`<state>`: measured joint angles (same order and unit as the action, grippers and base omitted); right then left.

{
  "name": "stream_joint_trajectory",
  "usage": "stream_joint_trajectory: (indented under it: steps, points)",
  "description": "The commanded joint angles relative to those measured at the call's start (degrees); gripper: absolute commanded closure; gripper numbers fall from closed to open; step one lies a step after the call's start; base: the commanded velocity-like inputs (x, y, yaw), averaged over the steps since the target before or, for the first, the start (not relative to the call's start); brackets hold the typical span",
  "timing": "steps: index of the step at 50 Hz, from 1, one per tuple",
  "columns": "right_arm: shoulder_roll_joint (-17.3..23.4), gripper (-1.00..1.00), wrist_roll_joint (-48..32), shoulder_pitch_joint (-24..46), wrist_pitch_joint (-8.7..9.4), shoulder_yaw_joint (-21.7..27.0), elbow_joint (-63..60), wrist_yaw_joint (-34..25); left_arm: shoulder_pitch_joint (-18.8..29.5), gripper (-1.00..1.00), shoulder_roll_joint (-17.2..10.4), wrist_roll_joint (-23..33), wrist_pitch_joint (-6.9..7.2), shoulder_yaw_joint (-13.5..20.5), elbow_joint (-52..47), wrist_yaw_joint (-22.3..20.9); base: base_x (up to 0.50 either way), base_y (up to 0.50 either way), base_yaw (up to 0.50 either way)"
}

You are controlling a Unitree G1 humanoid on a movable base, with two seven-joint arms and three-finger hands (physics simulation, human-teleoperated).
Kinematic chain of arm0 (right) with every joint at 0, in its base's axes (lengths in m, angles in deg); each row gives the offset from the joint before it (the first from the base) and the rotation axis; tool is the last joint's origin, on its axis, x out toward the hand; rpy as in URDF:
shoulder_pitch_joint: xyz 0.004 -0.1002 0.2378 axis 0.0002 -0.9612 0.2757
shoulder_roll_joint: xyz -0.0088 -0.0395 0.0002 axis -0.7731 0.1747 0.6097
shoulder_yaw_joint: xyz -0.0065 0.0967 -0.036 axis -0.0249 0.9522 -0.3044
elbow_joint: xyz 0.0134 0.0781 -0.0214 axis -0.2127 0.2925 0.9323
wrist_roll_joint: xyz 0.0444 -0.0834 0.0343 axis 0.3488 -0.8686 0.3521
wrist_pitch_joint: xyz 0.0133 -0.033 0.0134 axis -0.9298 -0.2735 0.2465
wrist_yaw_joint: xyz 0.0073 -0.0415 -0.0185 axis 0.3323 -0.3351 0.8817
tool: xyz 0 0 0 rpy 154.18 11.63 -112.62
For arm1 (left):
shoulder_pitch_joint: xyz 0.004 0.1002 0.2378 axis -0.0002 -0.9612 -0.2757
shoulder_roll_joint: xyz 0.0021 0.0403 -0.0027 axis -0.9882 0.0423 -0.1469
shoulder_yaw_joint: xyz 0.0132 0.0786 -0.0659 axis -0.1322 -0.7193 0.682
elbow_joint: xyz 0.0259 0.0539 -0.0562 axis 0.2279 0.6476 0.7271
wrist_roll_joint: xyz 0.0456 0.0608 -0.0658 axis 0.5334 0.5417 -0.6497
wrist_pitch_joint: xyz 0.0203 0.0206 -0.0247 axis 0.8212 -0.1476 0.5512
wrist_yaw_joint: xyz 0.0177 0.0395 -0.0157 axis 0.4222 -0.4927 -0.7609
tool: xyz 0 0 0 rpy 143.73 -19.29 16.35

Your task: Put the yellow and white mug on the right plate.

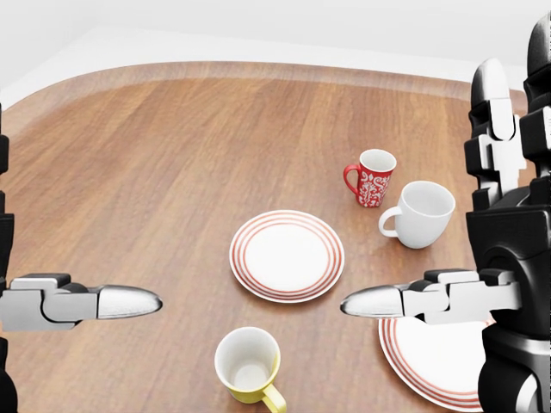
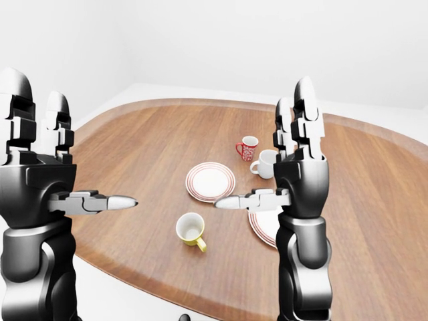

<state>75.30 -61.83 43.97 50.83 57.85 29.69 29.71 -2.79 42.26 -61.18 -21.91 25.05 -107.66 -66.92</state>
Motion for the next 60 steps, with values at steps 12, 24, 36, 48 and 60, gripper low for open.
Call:
stream_joint_trajectory:
  steps: [12, 24, 36, 48, 60]
  points:
    - [2.8, -1.0, -15.9, 2.9, 0.0, -5.1, 3.9, -6.9, 1.7, -1.0, -1.7, -1.8, 0.0, 3.4, 1.8, 0.0, 0.0, 0.0, 0.0]
    - [4.4, -1.0, -33.4, 10.1, 0.0, -6.2, 8.5, -15.0, 2.1, -1.0, -2.5, -1.8, 0.0, 4.0, 2.5, -0.1, 0.0, 0.0, 0.0]
    - [1.9, -1.0, -50.0, 12.6, 0.0, -8.1, 10.6, -25.2, 2.2, -1.0, -2.6, -1.5, 0.0, 4.3, 3.6, -0.5, 0.0, 0.0, 0.0]
    - [0.3, -1.0, -58.4, 17.1, 0.0, -10.0, 10.5, -34.0, 2.3, -1.0, -2.8, -1.9, 0.0, 4.8, 3.3, -0.5, 0.0, 0.0, 0.0]
    - [-1.0, -1.0, -66.6, 18.4, 0.0, -10.6, 11.8, -36.5, 2.3, -1.0, -2.9, -1.9, 0.0, 4.8, 3.7, -0.4, 0.0, 0.0, 0.0]
